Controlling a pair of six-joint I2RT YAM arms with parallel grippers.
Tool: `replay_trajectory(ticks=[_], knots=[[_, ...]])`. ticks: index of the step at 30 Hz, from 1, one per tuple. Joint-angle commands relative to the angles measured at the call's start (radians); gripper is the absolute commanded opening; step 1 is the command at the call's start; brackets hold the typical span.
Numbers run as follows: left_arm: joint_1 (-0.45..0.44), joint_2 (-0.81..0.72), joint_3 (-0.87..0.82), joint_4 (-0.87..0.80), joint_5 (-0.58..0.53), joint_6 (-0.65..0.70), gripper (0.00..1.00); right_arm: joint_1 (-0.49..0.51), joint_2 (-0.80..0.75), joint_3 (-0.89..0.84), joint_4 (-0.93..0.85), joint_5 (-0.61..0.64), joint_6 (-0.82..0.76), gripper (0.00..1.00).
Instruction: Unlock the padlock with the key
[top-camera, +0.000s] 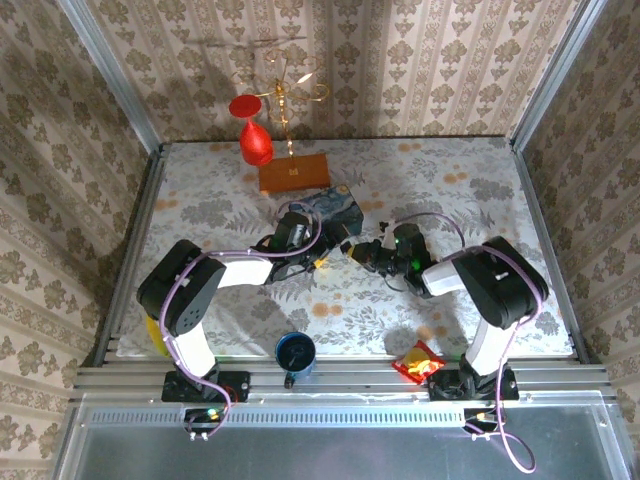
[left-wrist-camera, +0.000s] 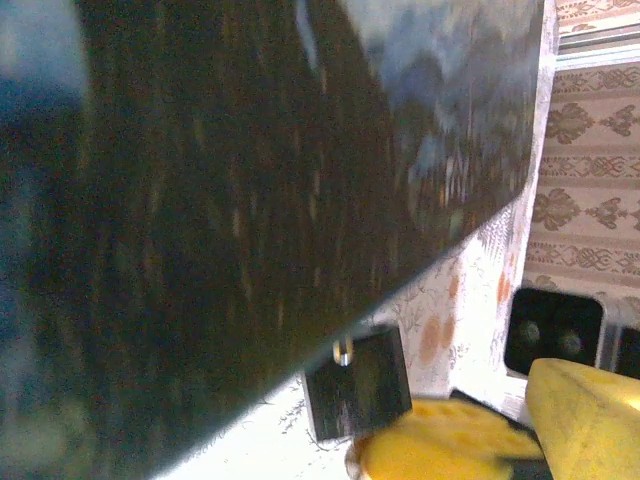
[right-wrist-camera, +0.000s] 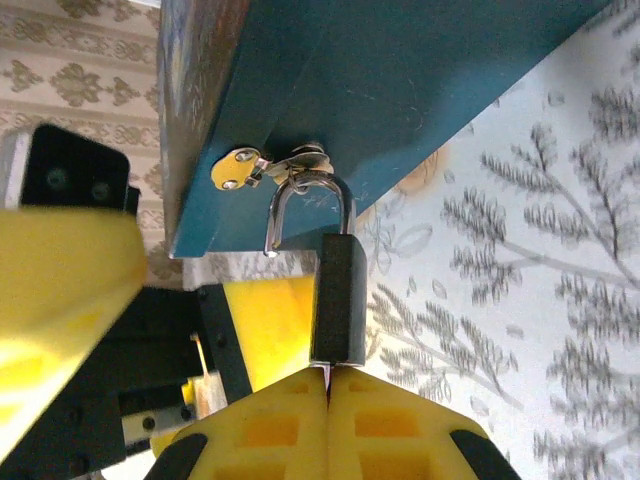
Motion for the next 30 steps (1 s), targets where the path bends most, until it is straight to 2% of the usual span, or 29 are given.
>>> replay_trajectory(ticks=[1,9,12,15,21,23,27,30], knots=[[-0.008,-0.039,0.019,-0.058,-0.036,0.056,1.0,0.032,-0.094,-0.028,-0.174,0.107,-0.072,0.0],[-0.011,-0.129,-0.005,-0.154,-0.115,0.112,1.0,0.126,-0.257,-0.029,-0.471,0.268,-0.144,0.0],[-0.012,-0.158,-0.01,-0.177,-0.133,0.13,1.0,0.151,-0.287,-0.024,-0.544,0.31,-0.167,0.06],[-0.015,-0.188,-0.014,-0.189,-0.142,0.144,1.0,0.167,-0.297,-0.02,-0.576,0.331,-0.181,0.14],[-0.017,-0.243,-0.017,-0.236,-0.186,0.182,1.0,0.188,-0.281,-0.003,-0.588,0.342,-0.186,0.17],[-0.019,-0.255,-0.013,-0.253,-0.2,0.196,1.0,0.192,-0.279,0.005,-0.591,0.346,-0.19,0.21],[-0.01,-0.268,0.017,-0.318,-0.225,0.263,1.0,0.193,-0.286,0.022,-0.615,0.358,-0.202,0.24],[0.003,-0.267,0.063,-0.389,-0.235,0.348,1.0,0.192,-0.294,0.046,-0.655,0.383,-0.222,0.3]])
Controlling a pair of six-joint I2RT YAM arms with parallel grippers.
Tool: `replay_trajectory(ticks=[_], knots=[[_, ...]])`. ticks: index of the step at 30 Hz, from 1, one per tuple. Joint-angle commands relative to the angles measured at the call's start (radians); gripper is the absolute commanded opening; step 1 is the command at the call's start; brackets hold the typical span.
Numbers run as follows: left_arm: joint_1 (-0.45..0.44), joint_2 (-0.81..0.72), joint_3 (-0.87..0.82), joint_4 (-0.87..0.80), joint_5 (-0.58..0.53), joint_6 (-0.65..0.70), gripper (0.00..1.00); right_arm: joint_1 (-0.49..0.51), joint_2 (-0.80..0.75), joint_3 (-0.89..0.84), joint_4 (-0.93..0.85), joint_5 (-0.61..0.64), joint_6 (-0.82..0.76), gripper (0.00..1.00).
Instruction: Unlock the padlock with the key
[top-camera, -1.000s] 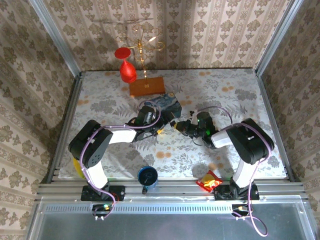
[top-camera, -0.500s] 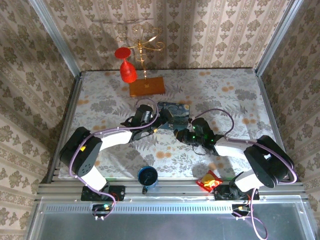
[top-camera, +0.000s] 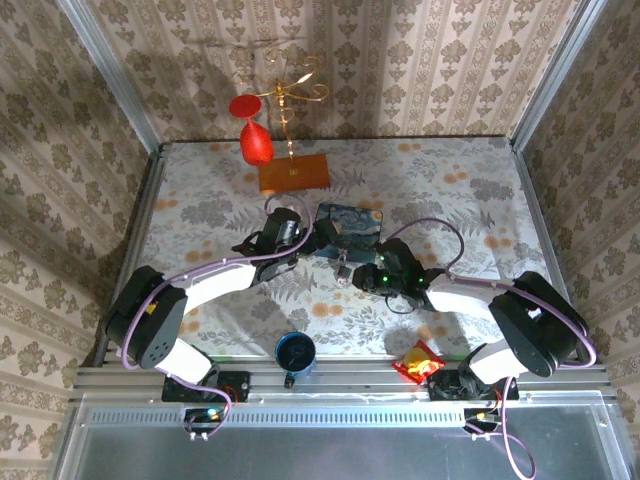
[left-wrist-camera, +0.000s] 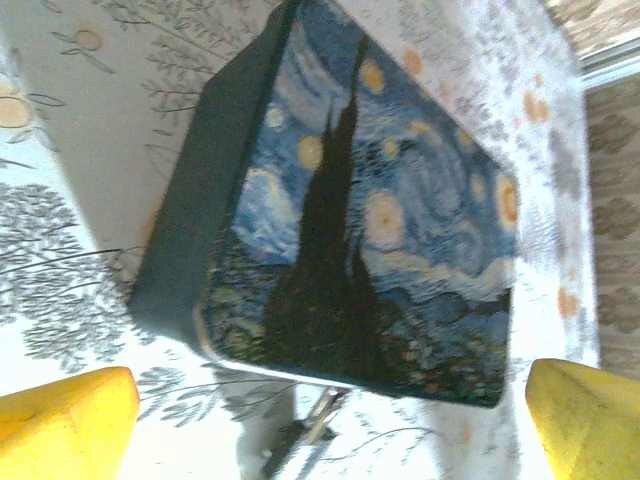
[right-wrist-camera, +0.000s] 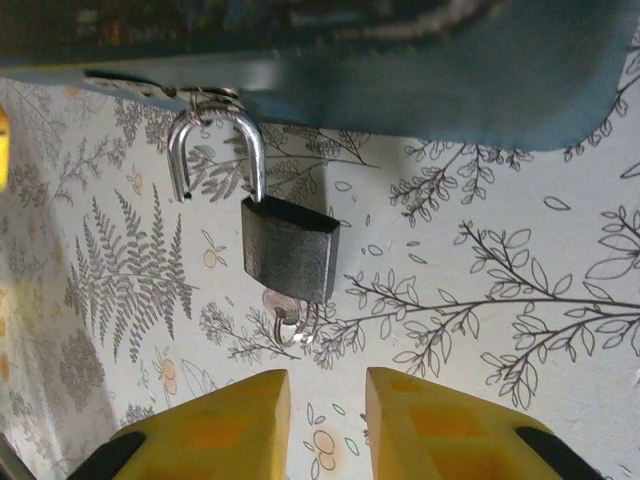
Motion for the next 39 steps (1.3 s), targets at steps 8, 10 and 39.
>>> replay_trajectory(ticks=[8,10,39], knots=[[0.041,0.03,0.198,-0.269,-0.09,0.321,0.99,-0.01,0.006,0.112,-0.144,0.144,-0.072,0.4],[0.05,0.049,0.204,-0.256,-0.075,0.332,0.96,-0.025,0.028,0.135,-0.157,0.151,-0.083,0.37],[0.057,0.22,0.247,-0.202,-0.145,0.339,0.73,-0.081,0.112,0.242,-0.216,0.118,-0.021,0.5]])
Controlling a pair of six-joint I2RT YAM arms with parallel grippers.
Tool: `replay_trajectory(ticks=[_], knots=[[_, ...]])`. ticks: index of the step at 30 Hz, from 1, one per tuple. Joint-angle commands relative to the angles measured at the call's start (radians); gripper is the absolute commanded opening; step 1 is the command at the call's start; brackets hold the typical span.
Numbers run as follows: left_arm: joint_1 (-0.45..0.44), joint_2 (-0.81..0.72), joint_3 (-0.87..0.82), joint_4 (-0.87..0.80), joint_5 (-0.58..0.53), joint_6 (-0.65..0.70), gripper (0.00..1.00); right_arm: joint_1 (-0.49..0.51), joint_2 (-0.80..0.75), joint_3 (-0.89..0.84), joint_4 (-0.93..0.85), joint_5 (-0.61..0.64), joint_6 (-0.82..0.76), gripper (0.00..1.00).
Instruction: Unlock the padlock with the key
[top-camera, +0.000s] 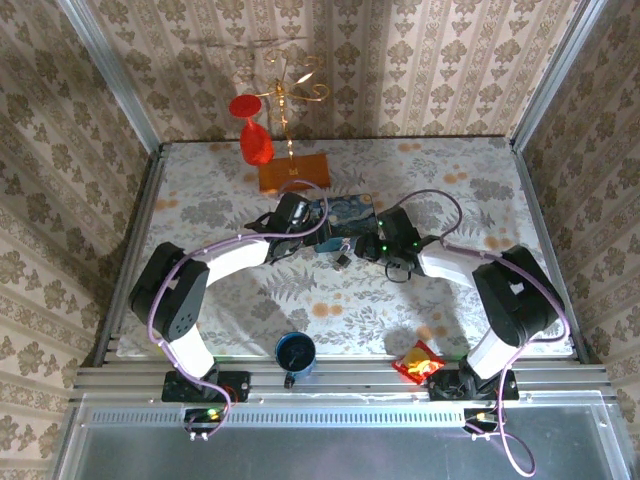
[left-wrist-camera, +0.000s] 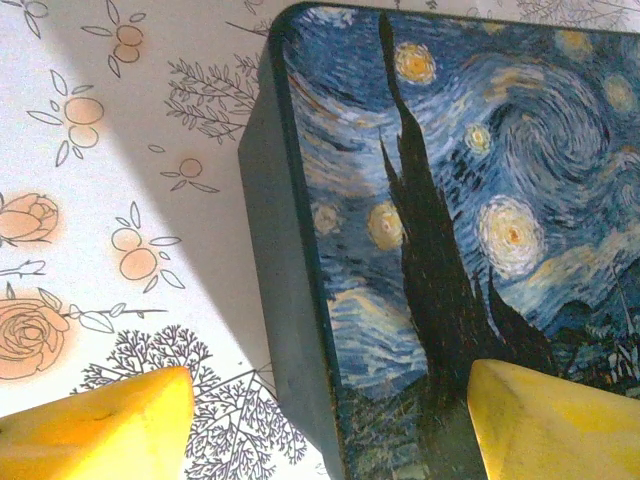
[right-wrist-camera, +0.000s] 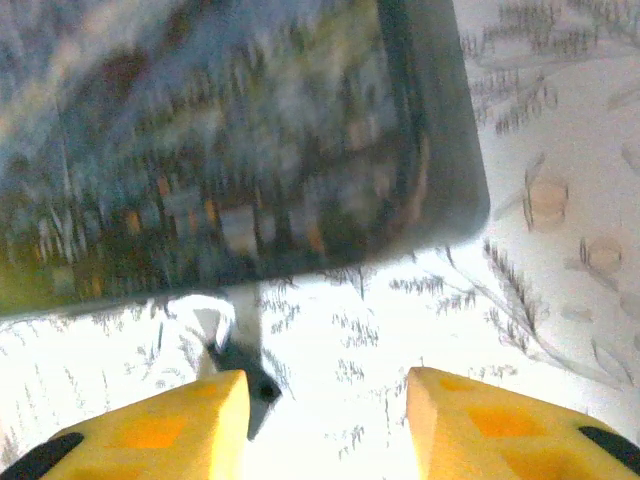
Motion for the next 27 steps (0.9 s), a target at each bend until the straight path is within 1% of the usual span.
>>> replay_trajectory(ticks=[1,6,9,12,22,27], knots=[[0.012,0.034,0.04,-0.022,-0.031,0.021,0.73,0.068,-0.062,-0.01,-0.072,0.097,0.086,0.52],[0.02,0.076,0.065,-0.04,-0.028,0.024,0.7,0.162,-0.045,0.045,-0.188,0.259,0.103,0.64],[0.026,0.081,0.058,-0.045,-0.029,0.014,0.61,0.209,-0.006,0.108,-0.253,0.333,0.09,0.67],[0.034,0.074,0.045,-0.042,-0.028,0.006,0.56,0.245,0.029,0.153,-0.273,0.398,0.091,0.7],[0.039,0.063,0.026,-0.031,-0.011,0.0,0.56,0.282,0.188,0.282,-0.27,0.461,0.079,0.73],[0.039,0.066,0.022,-0.021,0.001,-0.005,0.55,0.291,0.237,0.322,-0.272,0.48,0.07,0.74]])
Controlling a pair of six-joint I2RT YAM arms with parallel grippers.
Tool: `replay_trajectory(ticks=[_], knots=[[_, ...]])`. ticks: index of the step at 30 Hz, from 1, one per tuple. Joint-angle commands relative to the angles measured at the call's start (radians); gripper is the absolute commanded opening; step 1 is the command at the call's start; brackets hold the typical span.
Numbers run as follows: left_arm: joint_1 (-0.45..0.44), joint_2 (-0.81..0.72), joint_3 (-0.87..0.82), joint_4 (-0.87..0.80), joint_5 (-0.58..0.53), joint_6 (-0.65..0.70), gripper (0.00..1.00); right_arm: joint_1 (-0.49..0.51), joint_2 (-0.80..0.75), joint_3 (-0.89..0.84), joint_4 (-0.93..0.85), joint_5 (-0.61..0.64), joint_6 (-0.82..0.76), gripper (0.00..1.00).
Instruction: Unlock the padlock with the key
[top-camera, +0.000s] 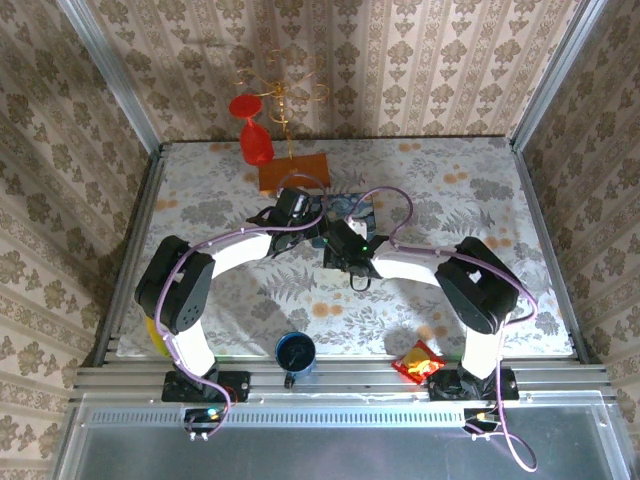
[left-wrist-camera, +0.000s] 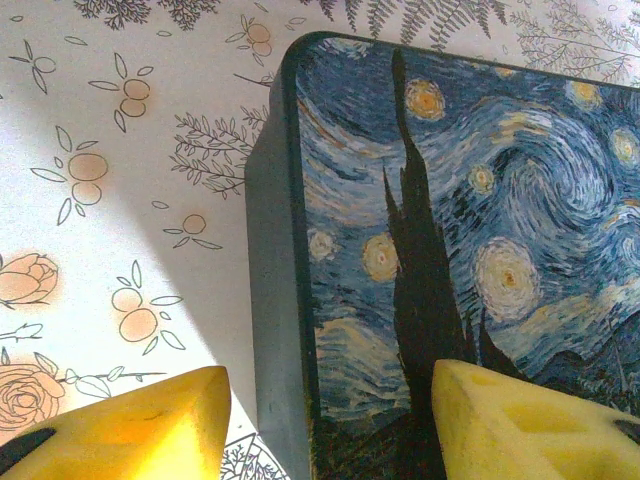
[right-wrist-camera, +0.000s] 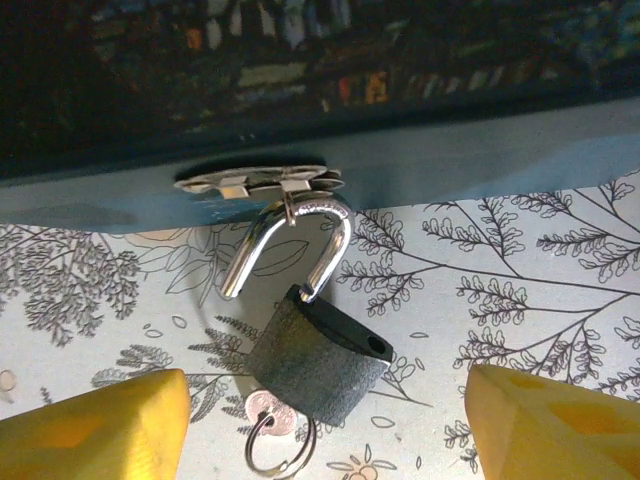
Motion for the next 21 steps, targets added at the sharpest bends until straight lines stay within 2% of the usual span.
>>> replay_trajectory(ticks=[1,9,21], knots=[[0.013,0.014,-0.029,-0.043,0.001,-0.005,0.55,0.011,0.032,0.051,-0.038,0.068,-0.006,0.74],[0.014,0.013,-0.028,-0.039,0.009,-0.005,0.56,0.01,0.093,0.11,-0.097,0.097,-0.022,0.74],[0.023,0.007,-0.035,-0.039,0.01,-0.009,0.56,0.01,0.11,0.106,-0.156,0.112,-0.038,0.75]])
